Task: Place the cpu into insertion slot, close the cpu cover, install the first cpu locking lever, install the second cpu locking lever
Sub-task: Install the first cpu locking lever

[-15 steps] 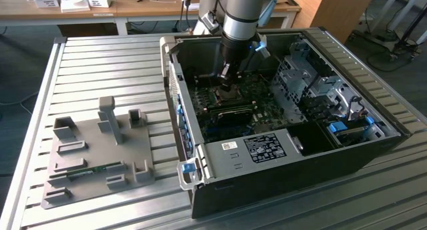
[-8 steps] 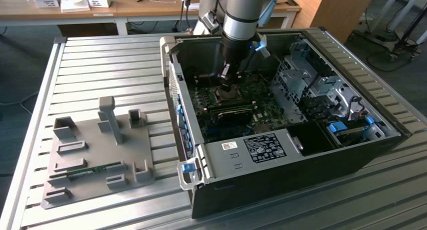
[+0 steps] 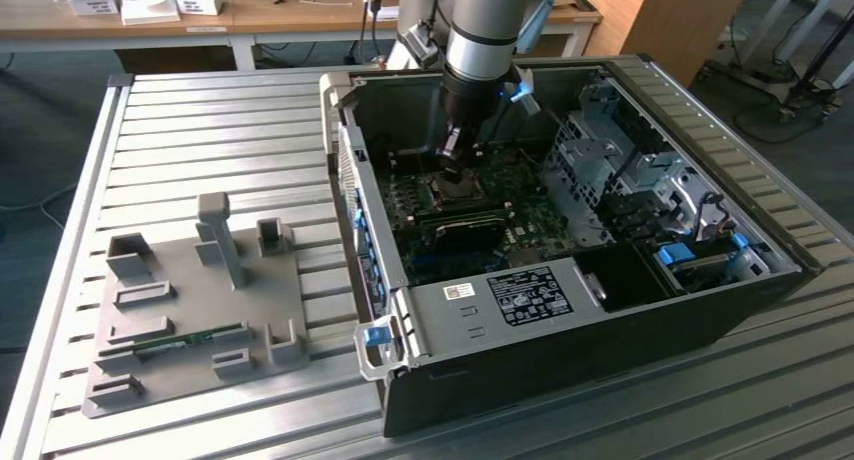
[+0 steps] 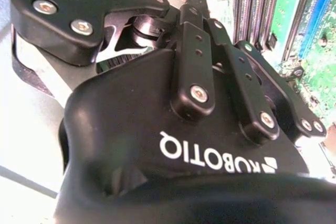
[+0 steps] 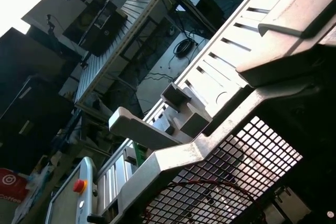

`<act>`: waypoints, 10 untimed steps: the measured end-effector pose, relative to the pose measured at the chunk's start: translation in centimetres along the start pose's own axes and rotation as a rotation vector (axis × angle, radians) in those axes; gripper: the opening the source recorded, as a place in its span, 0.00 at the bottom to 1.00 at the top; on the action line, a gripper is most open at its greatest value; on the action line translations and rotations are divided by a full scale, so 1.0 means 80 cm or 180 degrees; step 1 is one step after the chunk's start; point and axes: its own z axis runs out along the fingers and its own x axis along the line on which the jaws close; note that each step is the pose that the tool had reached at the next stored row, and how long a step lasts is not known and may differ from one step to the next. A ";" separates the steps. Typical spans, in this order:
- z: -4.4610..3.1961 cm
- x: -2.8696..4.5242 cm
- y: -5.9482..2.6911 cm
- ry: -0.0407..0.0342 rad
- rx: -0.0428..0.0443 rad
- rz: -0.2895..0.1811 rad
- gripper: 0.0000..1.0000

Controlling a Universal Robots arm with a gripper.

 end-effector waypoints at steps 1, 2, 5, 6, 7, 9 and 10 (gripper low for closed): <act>0.0000 0.0000 0.000 0.0000 0.0000 -0.0006 0.11; 0.0000 0.0000 0.000 0.0000 0.0000 -0.0012 0.11; 0.0000 0.0000 0.000 0.0000 0.0001 -0.0030 0.11; 0.0000 0.0000 0.000 0.0000 0.0001 -0.0036 0.11; 0.0000 0.0000 0.000 0.0000 0.0001 -0.0042 0.11; 0.0001 0.0000 0.000 0.0001 0.0001 -0.0054 0.11; 0.0000 0.0000 0.000 0.0001 0.0001 -0.0060 0.11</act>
